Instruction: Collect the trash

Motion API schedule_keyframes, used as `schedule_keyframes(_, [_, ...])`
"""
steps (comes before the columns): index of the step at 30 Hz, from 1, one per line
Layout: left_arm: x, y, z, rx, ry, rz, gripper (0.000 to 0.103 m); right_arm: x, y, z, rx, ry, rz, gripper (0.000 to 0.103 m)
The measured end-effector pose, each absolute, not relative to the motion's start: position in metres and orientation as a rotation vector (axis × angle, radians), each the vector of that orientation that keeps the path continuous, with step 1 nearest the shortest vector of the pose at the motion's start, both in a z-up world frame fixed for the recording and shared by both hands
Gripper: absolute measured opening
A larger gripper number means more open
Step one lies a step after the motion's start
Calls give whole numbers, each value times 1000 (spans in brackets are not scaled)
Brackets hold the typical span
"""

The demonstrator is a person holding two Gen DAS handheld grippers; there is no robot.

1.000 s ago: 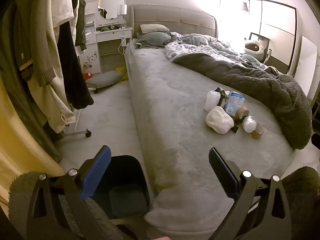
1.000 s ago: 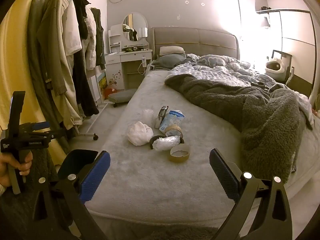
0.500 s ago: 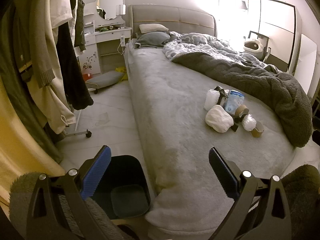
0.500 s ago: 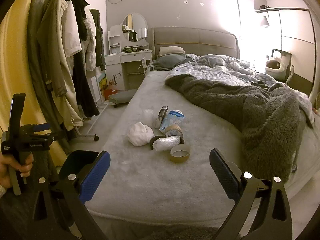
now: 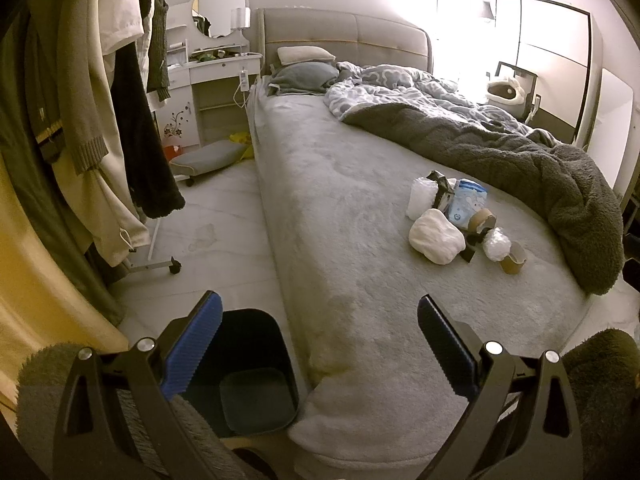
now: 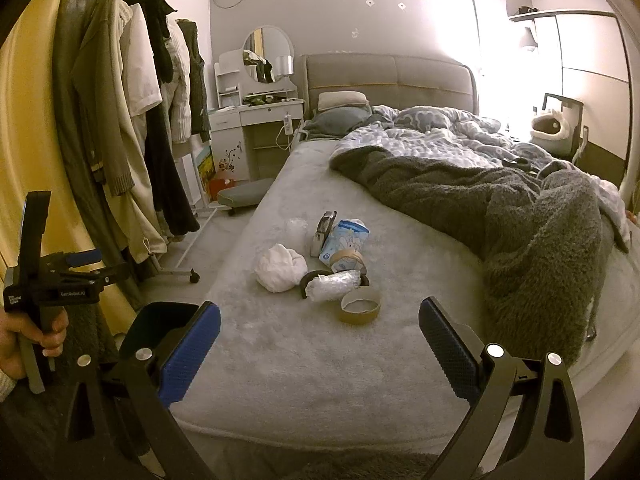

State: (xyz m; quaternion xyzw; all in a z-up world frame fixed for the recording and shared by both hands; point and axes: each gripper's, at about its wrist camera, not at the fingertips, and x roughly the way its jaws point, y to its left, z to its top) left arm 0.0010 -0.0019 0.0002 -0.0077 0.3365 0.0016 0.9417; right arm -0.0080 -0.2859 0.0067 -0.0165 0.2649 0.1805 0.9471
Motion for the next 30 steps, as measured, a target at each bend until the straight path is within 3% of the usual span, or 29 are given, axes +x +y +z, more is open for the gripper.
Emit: schedule_keyframes(30, [1,-2,0,-21,688,-1,100,-8,-285,8,-28,544,369,100])
